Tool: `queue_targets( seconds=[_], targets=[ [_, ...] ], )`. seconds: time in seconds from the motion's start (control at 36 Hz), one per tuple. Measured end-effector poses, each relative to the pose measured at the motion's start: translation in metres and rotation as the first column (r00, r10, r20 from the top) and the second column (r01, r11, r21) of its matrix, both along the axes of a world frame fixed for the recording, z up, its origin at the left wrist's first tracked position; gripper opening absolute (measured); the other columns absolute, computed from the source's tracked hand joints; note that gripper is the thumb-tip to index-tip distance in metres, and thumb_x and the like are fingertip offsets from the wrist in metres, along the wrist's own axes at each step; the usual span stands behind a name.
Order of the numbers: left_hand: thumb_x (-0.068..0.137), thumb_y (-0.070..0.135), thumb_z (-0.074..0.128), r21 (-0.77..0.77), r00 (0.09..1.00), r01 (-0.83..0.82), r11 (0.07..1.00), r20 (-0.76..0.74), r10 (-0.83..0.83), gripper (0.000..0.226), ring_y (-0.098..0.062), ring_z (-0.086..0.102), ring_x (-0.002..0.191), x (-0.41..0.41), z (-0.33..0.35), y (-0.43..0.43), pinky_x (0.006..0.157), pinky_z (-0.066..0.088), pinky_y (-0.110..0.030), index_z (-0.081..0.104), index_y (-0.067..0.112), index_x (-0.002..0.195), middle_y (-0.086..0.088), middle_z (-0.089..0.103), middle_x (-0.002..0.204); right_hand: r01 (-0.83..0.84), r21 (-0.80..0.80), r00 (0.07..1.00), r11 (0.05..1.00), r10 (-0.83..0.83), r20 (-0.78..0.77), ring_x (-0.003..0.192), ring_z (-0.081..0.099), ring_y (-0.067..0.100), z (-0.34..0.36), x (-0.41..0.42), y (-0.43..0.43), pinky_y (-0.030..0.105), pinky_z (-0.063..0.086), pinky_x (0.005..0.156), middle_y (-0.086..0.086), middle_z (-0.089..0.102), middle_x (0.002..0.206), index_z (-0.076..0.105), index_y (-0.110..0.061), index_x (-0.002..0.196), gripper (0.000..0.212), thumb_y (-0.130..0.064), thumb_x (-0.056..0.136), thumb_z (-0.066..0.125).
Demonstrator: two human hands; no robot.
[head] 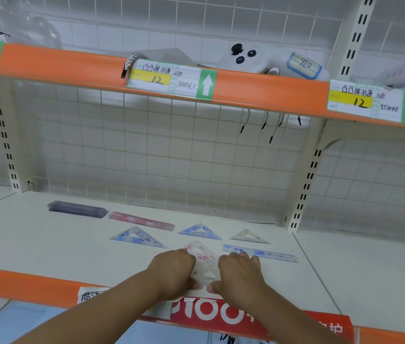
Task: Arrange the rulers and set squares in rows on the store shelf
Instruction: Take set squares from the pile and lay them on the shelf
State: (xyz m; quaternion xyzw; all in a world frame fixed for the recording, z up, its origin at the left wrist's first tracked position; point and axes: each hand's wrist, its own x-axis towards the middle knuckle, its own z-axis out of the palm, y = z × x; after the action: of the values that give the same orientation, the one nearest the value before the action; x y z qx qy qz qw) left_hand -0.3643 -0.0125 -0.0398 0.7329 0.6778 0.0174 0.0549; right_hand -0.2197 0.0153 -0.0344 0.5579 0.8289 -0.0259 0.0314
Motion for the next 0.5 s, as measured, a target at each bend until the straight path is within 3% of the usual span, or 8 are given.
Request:
queue_targets(
  seconds=[0.11, 0.25, 0.33, 0.42, 0.5],
  targets=[
    [0.091, 0.037, 0.058, 0.001, 1.0, -0.016, 1.0, 0.007, 0.016, 0.039, -0.018, 0.058, 0.107, 0.0, 0.002, 0.003, 0.09, 0.046, -0.026, 0.055, 0.019, 0.125, -0.002, 0.059, 0.123, 0.006, 0.007, 1.0, 1.0, -0.006, 0.005, 0.121, 0.046, 0.023, -0.001, 0.001, 0.002, 0.042, 0.028, 0.107, 0.004, 0.057, 0.124, 0.055, -0.016, 0.117, 0.044, -0.05, 0.089, 0.058],
    [0.088, 0.044, 0.061, -0.111, 0.999, -0.031, 0.993, -0.03, 0.028, 0.043, -0.02, 0.056, 0.105, -0.004, 0.003, 0.003, 0.086, 0.044, -0.027, 0.055, 0.015, 0.119, -0.005, 0.058, 0.12, 0.008, 0.009, 1.0, 1.0, -0.008, 0.02, 0.122, 0.043, 0.025, 0.004, 0.009, 0.006, 0.042, 0.028, 0.106, 0.005, 0.055, 0.124, 0.045, -0.019, 0.095, 0.033, -0.048, 0.09, 0.058],
    [0.091, 0.047, 0.056, -0.199, 0.999, -0.039, 0.979, -0.037, 0.032, 0.043, -0.02, 0.055, 0.105, -0.007, 0.003, 0.002, 0.083, 0.041, -0.026, 0.055, 0.013, 0.117, -0.006, 0.058, 0.122, 0.014, 0.026, 1.0, 1.0, -0.014, 0.004, 0.118, 0.044, 0.024, 0.005, 0.016, 0.013, 0.04, 0.03, 0.101, 0.004, 0.055, 0.119, 0.055, -0.015, 0.109, 0.04, -0.049, 0.089, 0.058],
    [0.092, 0.048, 0.053, -0.246, 0.999, -0.037, 0.969, -0.03, 0.031, 0.044, -0.022, 0.054, 0.112, -0.008, 0.004, 0.002, 0.085, 0.04, -0.027, 0.053, 0.013, 0.119, -0.006, 0.057, 0.125, 0.014, 0.04, 1.0, 0.999, -0.013, -0.008, 0.116, 0.044, 0.024, 0.006, 0.022, 0.019, 0.04, 0.03, 0.099, 0.001, 0.051, 0.107, 0.055, -0.015, 0.114, 0.043, -0.05, 0.088, 0.058],
    [0.093, 0.049, 0.052, -0.277, 0.999, -0.033, 0.96, -0.025, 0.027, 0.046, -0.022, 0.053, 0.113, -0.007, 0.005, 0.003, 0.087, 0.04, -0.028, 0.052, 0.013, 0.122, -0.007, 0.056, 0.127, 0.019, 0.049, 1.0, 0.999, -0.019, 0.004, 0.118, 0.044, 0.024, 0.009, 0.027, 0.027, 0.04, 0.029, 0.101, 0.003, 0.053, 0.117, 0.054, -0.016, 0.116, 0.044, -0.05, 0.089, 0.057]
  ],
)
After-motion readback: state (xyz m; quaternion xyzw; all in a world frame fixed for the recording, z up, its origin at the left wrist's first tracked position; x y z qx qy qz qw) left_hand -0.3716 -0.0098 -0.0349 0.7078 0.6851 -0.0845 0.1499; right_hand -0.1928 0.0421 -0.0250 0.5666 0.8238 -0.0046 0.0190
